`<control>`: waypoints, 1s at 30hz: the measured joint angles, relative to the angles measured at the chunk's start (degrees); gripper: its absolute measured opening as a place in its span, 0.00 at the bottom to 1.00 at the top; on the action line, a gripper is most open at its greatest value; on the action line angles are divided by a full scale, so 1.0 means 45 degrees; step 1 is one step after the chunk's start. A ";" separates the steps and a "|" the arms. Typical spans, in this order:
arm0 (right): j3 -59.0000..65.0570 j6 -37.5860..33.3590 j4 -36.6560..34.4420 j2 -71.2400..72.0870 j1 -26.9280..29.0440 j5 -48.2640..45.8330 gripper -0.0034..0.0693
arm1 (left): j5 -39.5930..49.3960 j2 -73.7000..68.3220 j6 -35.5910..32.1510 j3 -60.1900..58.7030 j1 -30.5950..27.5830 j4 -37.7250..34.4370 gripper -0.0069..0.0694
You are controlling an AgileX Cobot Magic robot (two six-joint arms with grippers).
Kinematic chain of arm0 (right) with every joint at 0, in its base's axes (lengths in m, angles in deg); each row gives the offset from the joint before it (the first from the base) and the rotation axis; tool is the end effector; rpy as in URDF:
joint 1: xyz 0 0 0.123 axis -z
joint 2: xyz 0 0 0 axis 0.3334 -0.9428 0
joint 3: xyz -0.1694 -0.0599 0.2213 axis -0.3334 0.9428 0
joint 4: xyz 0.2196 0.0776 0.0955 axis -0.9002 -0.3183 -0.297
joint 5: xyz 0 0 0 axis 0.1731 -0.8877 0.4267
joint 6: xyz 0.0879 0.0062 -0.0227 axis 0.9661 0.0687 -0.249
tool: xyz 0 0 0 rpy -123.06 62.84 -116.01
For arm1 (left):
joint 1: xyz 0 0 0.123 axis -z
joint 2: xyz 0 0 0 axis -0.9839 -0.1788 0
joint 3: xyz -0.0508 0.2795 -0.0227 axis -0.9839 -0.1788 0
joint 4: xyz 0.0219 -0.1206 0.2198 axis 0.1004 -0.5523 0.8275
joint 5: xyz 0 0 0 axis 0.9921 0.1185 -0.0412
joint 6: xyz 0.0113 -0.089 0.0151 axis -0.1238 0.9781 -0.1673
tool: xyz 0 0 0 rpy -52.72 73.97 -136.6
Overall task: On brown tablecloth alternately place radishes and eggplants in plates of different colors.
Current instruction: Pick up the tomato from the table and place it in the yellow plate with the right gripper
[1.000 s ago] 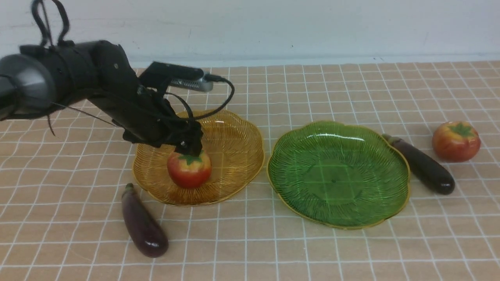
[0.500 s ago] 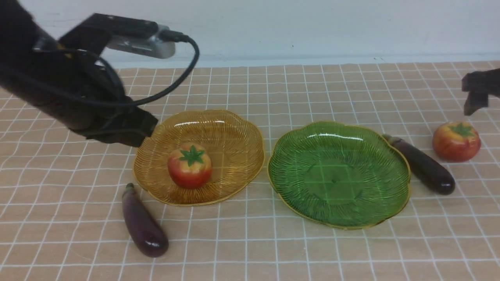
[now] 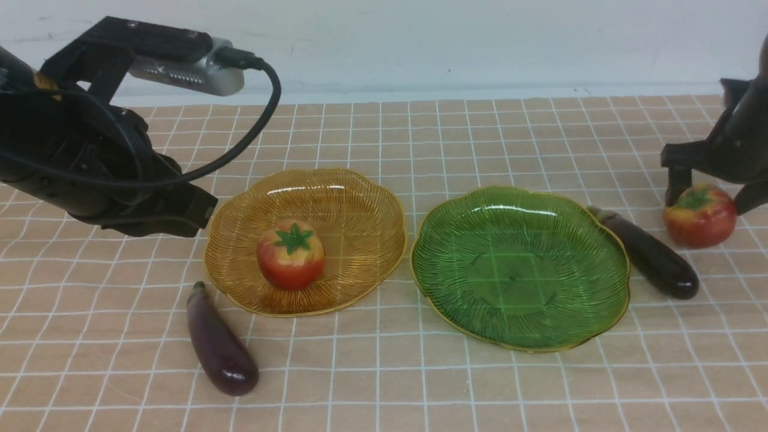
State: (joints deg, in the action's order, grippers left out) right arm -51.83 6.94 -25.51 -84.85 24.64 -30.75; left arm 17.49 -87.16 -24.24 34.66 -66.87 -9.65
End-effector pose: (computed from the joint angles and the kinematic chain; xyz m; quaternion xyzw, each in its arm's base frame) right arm 0.4627 -0.0434 0.1849 0.1270 0.9892 -0.0055 0.0731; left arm 0.2462 -0.0761 0.3654 0.1974 0.9396 -0.1162 0.2543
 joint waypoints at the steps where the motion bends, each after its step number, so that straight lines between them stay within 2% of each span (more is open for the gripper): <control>1: -0.0098 -0.0103 -0.0054 -0.0052 0.0000 -0.0012 1.00 | 0.0000 0.0000 0.0000 0.0000 0.0000 0.0000 0.09; 5: -0.0218 -0.0303 -0.0229 -0.0117 0.0003 -0.0131 0.97 | 0.0000 0.0000 0.0000 0.0000 0.0000 0.0000 0.09; 8: -0.0317 -0.0460 -0.0229 -0.0154 0.0003 -0.0285 0.89 | 0.0000 0.0000 0.0011 0.0000 0.0000 0.0000 0.09; 16: -0.2032 -0.0672 -0.0686 -0.0160 0.0003 -0.1104 0.88 | 0.0000 0.0000 0.0011 0.0000 0.0000 0.0000 0.09; 19: -0.2990 -0.0685 -0.2037 0.0718 -0.0043 -0.1114 0.88 | -0.0082 0.0000 0.0011 0.0000 0.0000 0.0000 0.09; 23: -0.3423 -0.1327 -0.4720 0.1744 -0.0569 -0.1114 0.88 | -0.0324 0.0000 0.0011 0.0000 0.0000 0.0000 0.09; 26: -0.3450 -0.2002 -0.6422 0.1818 -0.1754 -0.1131 0.88 | -0.0323 0.0000 0.0011 0.0000 0.0000 0.0000 0.09; 28: -0.3450 -0.2312 -0.6800 0.1373 -0.3392 -0.1148 0.88 | -0.0323 0.0000 0.0023 0.0000 0.0000 0.0000 0.09; 30: -0.3437 -0.2426 -0.6708 0.0907 -0.4477 -0.1176 0.88 | -0.0311 0.0000 0.0023 0.0000 0.0000 0.0000 0.09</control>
State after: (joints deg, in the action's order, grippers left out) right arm -67.30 -3.98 -55.70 -80.77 4.49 -36.04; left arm 16.09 -87.16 -24.13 34.66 -66.87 -9.65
